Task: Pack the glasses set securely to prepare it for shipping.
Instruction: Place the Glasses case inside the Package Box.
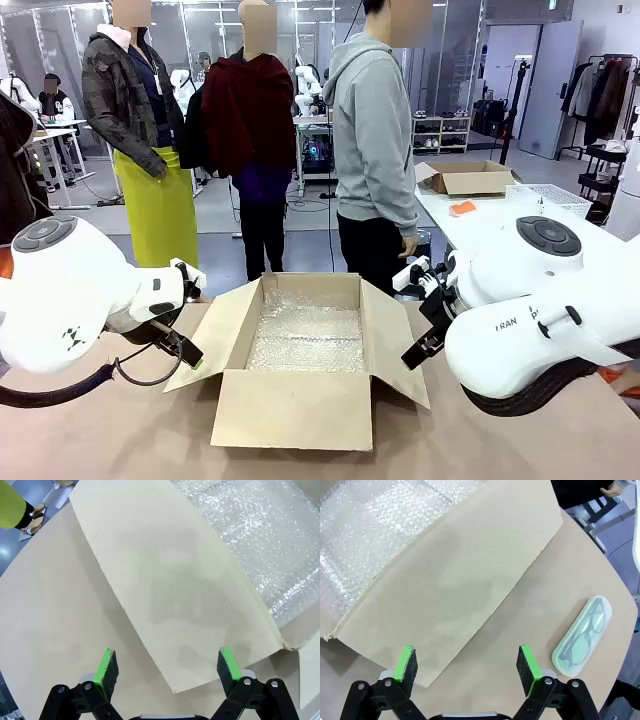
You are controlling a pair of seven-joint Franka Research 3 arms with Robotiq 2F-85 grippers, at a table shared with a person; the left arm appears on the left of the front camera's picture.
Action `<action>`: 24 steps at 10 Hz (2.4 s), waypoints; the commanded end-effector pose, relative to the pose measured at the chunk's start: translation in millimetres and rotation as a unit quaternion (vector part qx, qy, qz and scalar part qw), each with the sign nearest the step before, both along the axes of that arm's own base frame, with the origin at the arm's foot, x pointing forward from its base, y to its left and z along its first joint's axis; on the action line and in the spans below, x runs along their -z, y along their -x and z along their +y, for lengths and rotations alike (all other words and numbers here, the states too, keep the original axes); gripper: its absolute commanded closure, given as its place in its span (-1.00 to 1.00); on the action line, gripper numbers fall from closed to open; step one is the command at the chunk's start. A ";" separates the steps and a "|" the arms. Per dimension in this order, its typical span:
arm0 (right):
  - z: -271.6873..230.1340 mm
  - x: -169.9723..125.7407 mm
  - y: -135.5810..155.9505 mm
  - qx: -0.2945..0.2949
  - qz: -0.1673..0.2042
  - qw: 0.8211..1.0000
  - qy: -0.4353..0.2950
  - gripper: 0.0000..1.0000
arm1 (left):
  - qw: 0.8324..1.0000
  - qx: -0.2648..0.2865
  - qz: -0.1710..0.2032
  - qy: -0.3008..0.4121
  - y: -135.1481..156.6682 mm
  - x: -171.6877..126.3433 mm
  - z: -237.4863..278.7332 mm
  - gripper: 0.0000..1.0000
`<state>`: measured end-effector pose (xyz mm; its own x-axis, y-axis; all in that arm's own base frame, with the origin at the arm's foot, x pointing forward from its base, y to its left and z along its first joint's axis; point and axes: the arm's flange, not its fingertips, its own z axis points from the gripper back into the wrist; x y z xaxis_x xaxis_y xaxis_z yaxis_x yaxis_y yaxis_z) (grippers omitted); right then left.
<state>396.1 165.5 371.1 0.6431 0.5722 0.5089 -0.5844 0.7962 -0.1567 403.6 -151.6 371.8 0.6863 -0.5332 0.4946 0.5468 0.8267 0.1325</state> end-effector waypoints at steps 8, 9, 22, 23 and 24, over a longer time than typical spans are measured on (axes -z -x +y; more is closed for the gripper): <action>0.0 0.0 0.0 0.000 0.000 1.000 0.000 -1.00 | 1.000 0.000 0.000 0.000 0.1 0.0 -0.1 -1.00; 0.0 0.0 0.0 0.000 0.000 1.000 0.000 -1.00 | 1.000 0.000 0.000 0.000 0.1 0.0 -0.1 -1.00; -121.7 -90.2 -100.2 0.318 0.157 0.934 -0.039 -1.00 | 0.971 0.213 -0.046 0.095 81.7 -203.4 28.1 -1.00; -126.2 -84.2 -106.2 0.325 0.158 0.931 -0.046 -1.00 | 0.970 0.214 -0.047 0.107 87.2 -207.2 34.1 -1.00; -125.1 -88.7 -103.8 0.325 0.149 0.933 -0.050 -1.00 | 0.969 0.213 -0.038 0.120 86.2 -207.6 38.7 -1.00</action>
